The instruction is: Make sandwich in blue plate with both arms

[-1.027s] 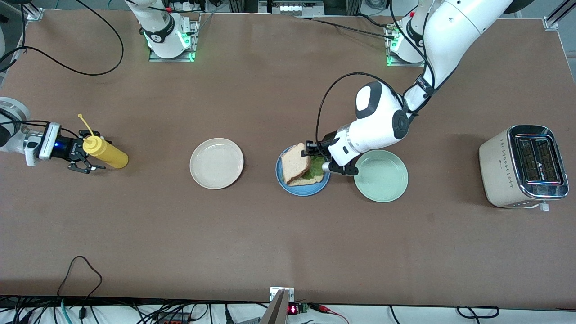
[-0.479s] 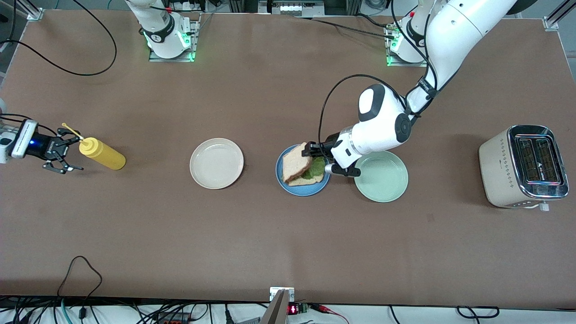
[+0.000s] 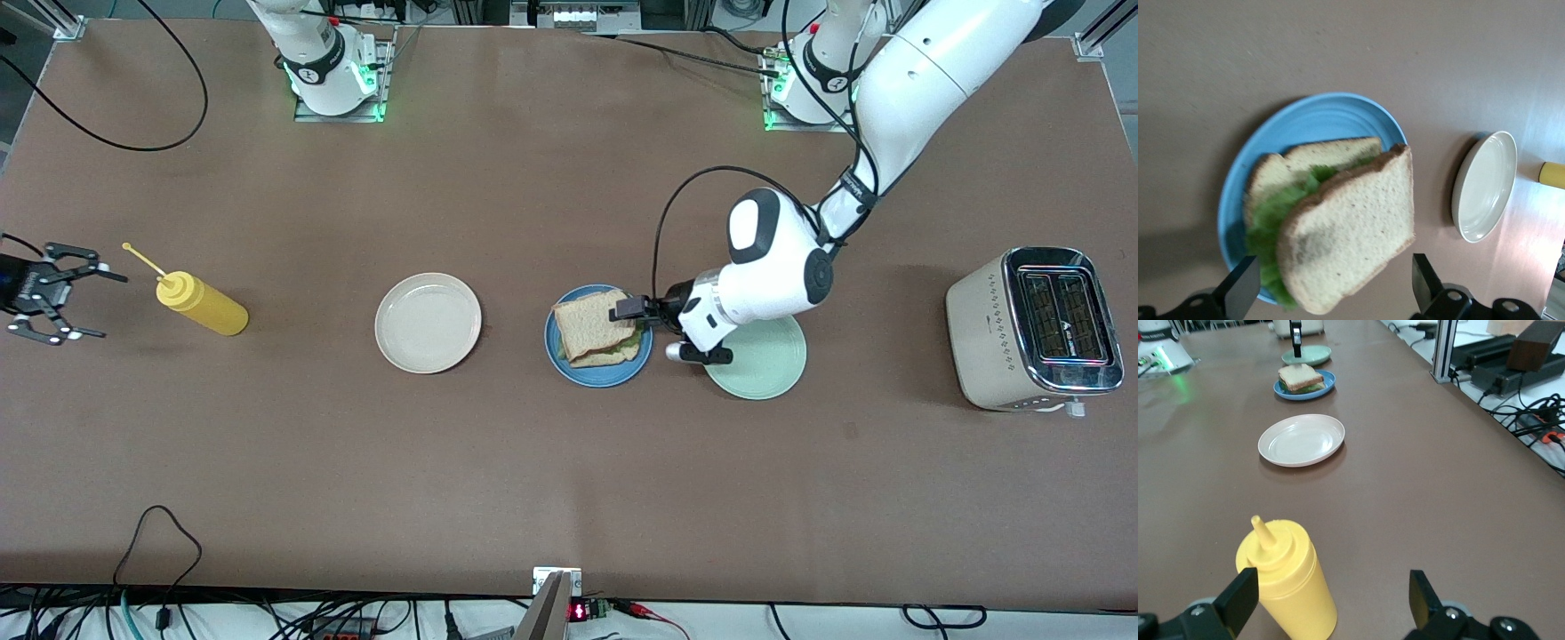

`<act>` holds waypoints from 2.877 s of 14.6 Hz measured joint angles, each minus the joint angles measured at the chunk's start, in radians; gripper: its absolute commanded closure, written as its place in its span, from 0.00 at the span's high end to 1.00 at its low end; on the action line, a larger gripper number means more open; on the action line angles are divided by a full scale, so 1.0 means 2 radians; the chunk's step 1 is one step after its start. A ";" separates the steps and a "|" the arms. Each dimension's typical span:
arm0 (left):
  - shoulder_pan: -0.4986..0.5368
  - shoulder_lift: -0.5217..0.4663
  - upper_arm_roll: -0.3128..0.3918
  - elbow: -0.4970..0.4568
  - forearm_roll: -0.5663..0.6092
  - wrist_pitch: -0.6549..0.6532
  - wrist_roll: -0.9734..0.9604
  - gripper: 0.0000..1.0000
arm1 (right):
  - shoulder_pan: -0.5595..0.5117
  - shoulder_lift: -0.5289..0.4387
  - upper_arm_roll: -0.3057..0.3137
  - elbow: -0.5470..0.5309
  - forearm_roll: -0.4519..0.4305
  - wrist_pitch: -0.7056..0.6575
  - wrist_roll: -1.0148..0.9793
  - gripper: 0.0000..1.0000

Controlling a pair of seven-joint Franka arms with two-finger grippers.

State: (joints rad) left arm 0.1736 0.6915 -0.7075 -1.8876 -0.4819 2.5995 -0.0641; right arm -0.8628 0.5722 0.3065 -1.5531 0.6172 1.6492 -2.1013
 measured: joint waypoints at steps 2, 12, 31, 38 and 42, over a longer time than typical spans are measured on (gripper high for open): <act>0.023 -0.001 -0.001 0.005 0.000 -0.018 0.016 1.00 | 0.012 -0.039 0.002 0.015 -0.026 -0.006 0.041 1.00; 0.124 -0.105 0.009 0.095 0.175 -0.242 0.023 1.00 | 0.243 -0.234 -0.008 0.033 -0.207 -0.035 0.531 1.00; -0.073 -0.273 0.341 0.205 0.250 -0.506 0.013 1.00 | 0.446 -0.232 -0.157 0.004 -0.293 -0.062 1.027 1.00; -0.074 -0.362 0.340 0.093 0.250 -0.486 0.013 1.00 | 0.444 -0.240 -0.157 0.004 -0.293 -0.074 1.027 1.00; -0.074 -0.367 0.340 0.089 0.250 -0.492 0.013 1.00 | 0.444 -0.240 -0.156 0.004 -0.293 -0.074 1.028 1.00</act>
State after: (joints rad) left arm 0.0253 -0.0419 -0.0277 -1.7090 0.0180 1.6149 -0.0378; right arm 0.0261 0.0926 -0.0063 -1.5442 0.0305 1.5004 -0.0462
